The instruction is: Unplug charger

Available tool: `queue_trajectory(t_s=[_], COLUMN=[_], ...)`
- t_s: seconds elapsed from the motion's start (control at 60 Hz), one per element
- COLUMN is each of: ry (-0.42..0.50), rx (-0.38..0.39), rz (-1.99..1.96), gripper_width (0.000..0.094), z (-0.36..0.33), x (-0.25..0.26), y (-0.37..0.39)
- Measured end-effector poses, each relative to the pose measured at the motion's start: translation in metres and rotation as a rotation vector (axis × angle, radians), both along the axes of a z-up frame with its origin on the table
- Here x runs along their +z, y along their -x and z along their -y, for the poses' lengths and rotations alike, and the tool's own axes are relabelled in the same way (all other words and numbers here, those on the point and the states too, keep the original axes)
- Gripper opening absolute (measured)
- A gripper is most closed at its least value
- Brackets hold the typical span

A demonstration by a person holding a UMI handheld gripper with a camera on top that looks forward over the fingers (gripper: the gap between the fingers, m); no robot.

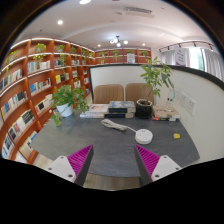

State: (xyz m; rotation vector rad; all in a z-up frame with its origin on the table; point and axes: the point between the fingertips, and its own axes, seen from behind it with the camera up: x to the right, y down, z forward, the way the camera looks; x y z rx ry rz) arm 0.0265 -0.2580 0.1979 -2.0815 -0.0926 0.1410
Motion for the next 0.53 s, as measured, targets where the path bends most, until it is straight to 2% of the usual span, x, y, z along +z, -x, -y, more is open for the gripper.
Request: queue_trajectory(t_s=[0.117, 0.533], ry=[0.023, 0.038], rx=[0.043, 0.031], rz=[-0.002, 0.006], gripper_width=[0.0814, 0.0813], z=[0.016, 0.032], x=[-0.007, -0.014], y=[0.018, 0.016])
